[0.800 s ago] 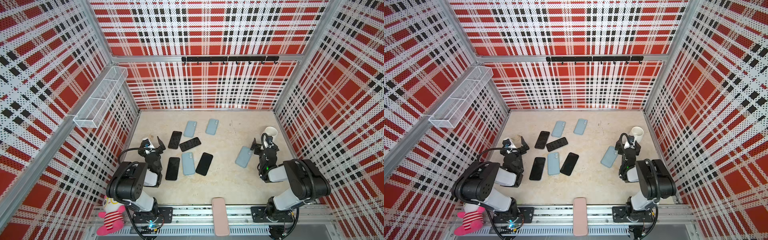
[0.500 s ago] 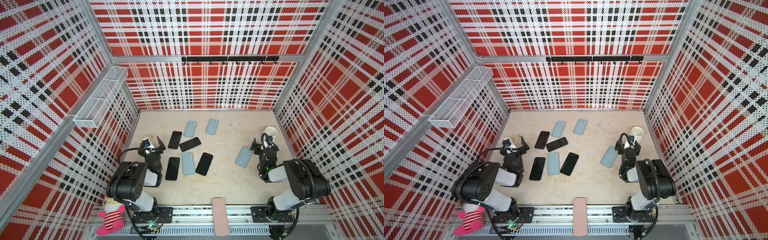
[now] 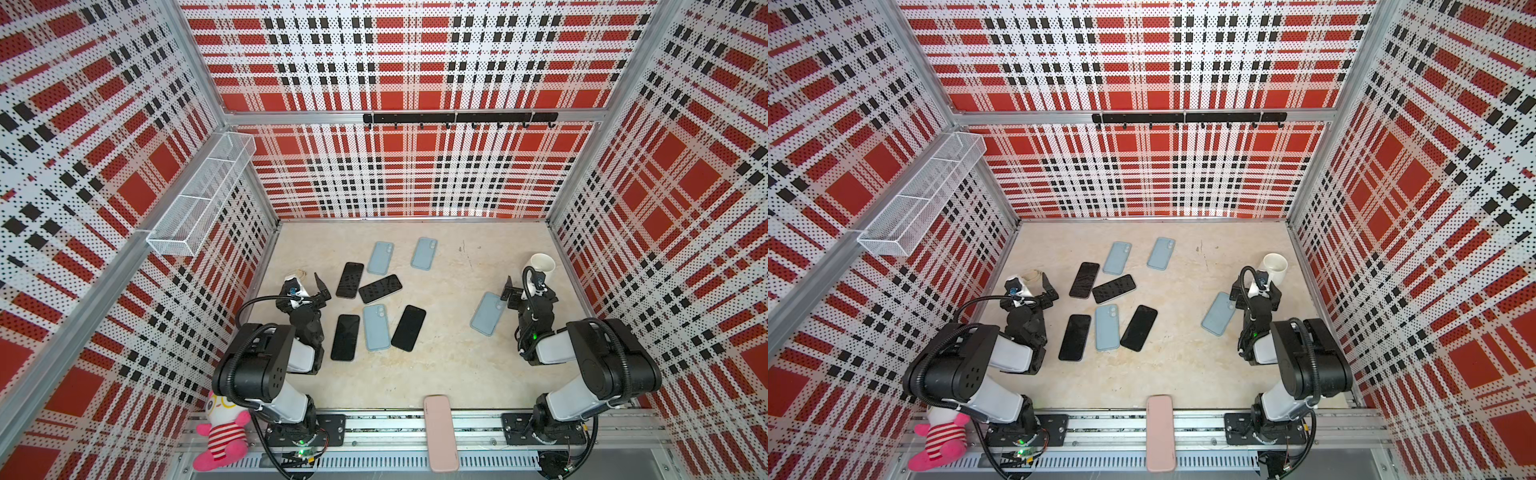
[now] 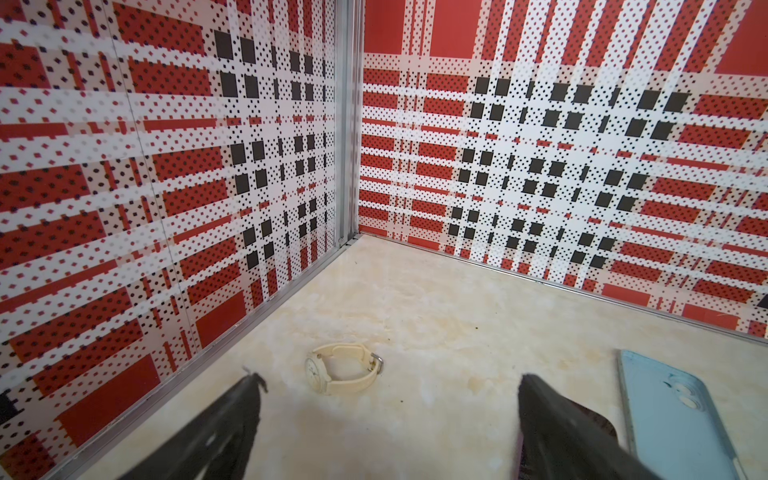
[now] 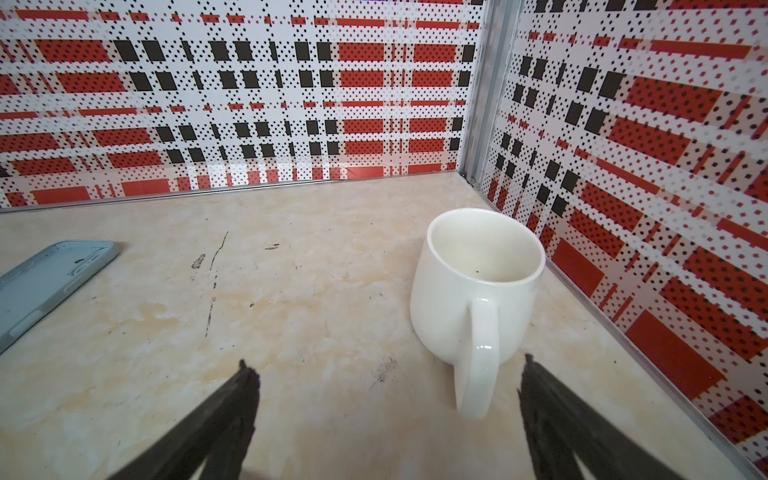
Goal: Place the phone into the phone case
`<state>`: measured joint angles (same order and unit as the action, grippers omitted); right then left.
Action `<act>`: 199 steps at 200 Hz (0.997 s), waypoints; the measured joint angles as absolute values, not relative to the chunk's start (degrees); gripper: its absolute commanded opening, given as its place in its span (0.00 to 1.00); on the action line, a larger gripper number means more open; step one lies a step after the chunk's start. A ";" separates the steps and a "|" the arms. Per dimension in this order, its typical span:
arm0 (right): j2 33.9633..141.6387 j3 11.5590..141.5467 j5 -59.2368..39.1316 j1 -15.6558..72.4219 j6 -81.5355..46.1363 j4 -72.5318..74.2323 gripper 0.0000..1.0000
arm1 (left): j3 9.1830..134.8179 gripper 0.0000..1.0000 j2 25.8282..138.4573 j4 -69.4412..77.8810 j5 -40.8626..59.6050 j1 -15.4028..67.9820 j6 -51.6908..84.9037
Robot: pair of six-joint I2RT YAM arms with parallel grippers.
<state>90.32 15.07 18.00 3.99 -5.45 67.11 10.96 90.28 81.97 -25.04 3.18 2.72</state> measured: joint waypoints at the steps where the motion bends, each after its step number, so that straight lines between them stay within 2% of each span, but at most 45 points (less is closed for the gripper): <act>1: 90.32 15.07 18.00 3.99 -5.45 67.11 1.00 | 10.94 0.98 90.30 81.97 -25.04 3.18 2.72; 102: 89.91 15.25 17.85 3.95 -5.52 66.17 1.00 | 10.96 0.98 90.28 81.52 -24.25 2.72 2.96; 125: 84.27 19.38 18.17 3.77 -5.87 54.61 1.00 | 11.07 0.98 86.85 77.14 -24.45 2.31 3.57; 161: 76.27 30.83 19.05 3.64 -7.88 37.08 1.00 | 13.32 0.98 72.55 66.24 -27.22 3.11 5.58; 179: 73.78 35.92 20.84 3.75 -11.70 24.32 0.97 | 21.12 0.98 67.35 52.14 -30.50 4.19 9.17; 199: 73.06 40.62 22.13 4.78 -16.53 10.04 0.91 | 33.30 0.98 66.81 35.81 -32.21 4.71 13.19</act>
<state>73.06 40.62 22.13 4.78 -16.53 10.04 33.30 66.81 35.81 -32.21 4.71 13.19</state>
